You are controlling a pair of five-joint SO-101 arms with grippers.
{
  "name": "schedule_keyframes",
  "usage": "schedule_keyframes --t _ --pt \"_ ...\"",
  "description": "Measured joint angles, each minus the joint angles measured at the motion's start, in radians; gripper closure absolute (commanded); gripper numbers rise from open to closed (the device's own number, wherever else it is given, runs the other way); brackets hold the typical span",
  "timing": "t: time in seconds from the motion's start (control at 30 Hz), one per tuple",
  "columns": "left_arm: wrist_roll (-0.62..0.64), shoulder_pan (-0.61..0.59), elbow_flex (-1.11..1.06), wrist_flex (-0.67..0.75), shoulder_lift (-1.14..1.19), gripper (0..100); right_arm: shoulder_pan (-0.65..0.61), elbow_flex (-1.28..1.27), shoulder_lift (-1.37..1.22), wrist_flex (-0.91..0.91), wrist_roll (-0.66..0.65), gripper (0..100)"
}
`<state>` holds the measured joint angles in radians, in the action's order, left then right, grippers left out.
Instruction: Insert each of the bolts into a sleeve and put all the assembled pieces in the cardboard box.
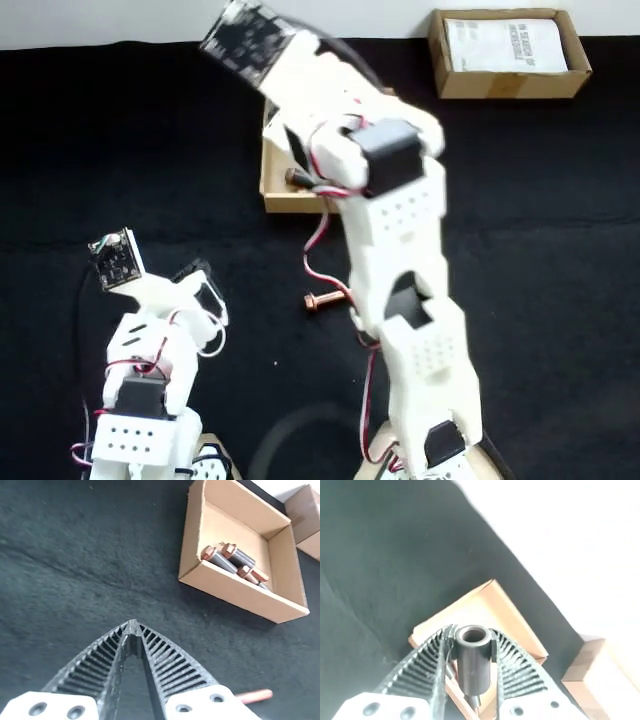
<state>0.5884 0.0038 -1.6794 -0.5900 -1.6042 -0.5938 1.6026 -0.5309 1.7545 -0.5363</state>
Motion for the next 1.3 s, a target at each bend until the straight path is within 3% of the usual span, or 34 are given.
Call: schedule_keyframes --t 0.17,0.4,0.63,0.83,1.0,1.3 --pt "0.055 0.101 0.02 0.026 0.055 99 0.037 -0.221 0.198 0.0 0.103 99.2" --pt "0.091 0.186 0.126 0.071 0.141 99 0.074 -0.733 0.439 0.0 0.219 99.2" --pt "0.106 0.239 0.302 0.121 0.381 99 0.124 -1.122 0.54 -0.094 0.292 99.2" --pt "0.086 0.336 0.601 -0.083 0.694 99 0.227 -1.324 0.652 -0.215 0.298 99.2" --pt "0.18 0.397 0.838 -0.285 0.937 99 0.338 -1.502 0.773 -0.31 0.298 99.2" --pt "0.328 0.404 1.036 -0.324 1.405 99 0.506 -1.886 1.054 -0.502 0.298 99.2"
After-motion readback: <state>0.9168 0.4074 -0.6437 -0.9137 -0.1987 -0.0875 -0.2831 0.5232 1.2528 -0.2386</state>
